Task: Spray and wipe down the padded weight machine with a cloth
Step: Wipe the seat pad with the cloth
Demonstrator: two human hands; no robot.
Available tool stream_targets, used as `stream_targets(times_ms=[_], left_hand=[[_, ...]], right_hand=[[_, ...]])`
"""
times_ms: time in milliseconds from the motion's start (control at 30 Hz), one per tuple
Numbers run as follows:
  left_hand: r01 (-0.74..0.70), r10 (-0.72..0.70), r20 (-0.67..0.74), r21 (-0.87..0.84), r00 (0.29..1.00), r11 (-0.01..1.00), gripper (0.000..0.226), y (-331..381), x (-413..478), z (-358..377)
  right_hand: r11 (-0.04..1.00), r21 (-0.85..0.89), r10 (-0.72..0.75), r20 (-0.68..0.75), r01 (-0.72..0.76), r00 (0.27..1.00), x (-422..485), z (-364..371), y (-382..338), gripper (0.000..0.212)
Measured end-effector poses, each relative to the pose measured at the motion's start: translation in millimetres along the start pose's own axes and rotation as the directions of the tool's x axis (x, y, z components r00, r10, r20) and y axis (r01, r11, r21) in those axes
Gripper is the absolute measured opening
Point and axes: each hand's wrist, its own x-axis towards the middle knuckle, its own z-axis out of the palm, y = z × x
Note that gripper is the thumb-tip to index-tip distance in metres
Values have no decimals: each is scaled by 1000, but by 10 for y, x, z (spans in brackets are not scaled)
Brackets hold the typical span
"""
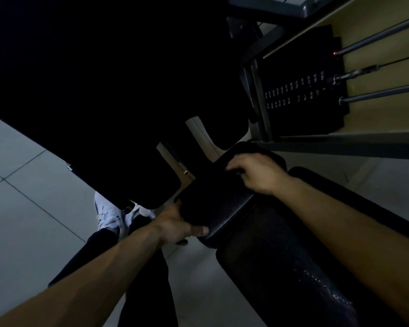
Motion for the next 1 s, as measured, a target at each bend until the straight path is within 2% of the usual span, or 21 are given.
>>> stream_targets(times_ms=[67, 133, 167, 233, 300, 400, 467, 533, 600, 667, 733, 833, 933, 1000], left_hand=[[25, -25, 3, -1, 1000, 1000, 104, 4, 12, 3], [48, -48, 1, -7, 999, 999, 106, 0, 15, 15], [56, -56, 2, -10, 998, 998, 106, 9, 15, 23], [65, -65, -4, -11, 998, 998, 101, 22, -2, 44], [61, -60, -24, 6, 998, 998, 93, 21, 4, 65], [26, -24, -38, 49, 999, 998, 89, 28, -15, 94], [4, -2, -28, 52, 1000, 999, 94, 31, -35, 100], [-17, 20, -46, 45, 999, 999, 98, 16, -56, 90], [-35, 37, -59, 25, 998, 999, 98, -5, -87, 111], [-43, 43, -71, -1, 997, 999, 100, -19, -120, 136], [-44, 41, -84, -34, 996, 998, 100, -8, -150, 153], [-47, 44, -98, -31, 994, 998, 94, -8, -142, 152], [-52, 50, -94, -20, 994, 998, 92, -3, -152, 164], [-46, 41, -93, -46, 995, 998, 97, -2, -160, 164]], right_hand=[[982, -51, 170, -158, -180, 973, 51, -111, 213, 49], [968, -69, 221, -219, -241, 950, 51, -46, 28, 51], [977, -69, 185, -190, -201, 964, 14, 48, -154, 54], [998, -61, 21, -70, -26, 997, -134, 300, -571, 57], [991, -18, -128, 49, 129, 991, -327, 428, -835, 56], [974, 38, -225, 103, 222, 969, -558, 306, -703, 52], [989, 6, -150, 18, 150, 988, -654, 147, -426, 52], [999, -44, 19, -125, -25, 992, -646, -28, -73, 50], [979, -25, 189, -279, -204, 941, -611, -158, 180, 45], [960, -9, 259, -341, -279, 904, -610, -143, 104, 45], [980, -43, 175, -297, -196, 939, -694, 40, -176, 49], [998, -27, -54, -153, 50, 987, -865, 352, -609, 49], [970, 15, -242, 21, 241, 970, -960, 326, -667, 49], [961, -2, -275, 91, 276, 957, -958, 124, -431, 55]])
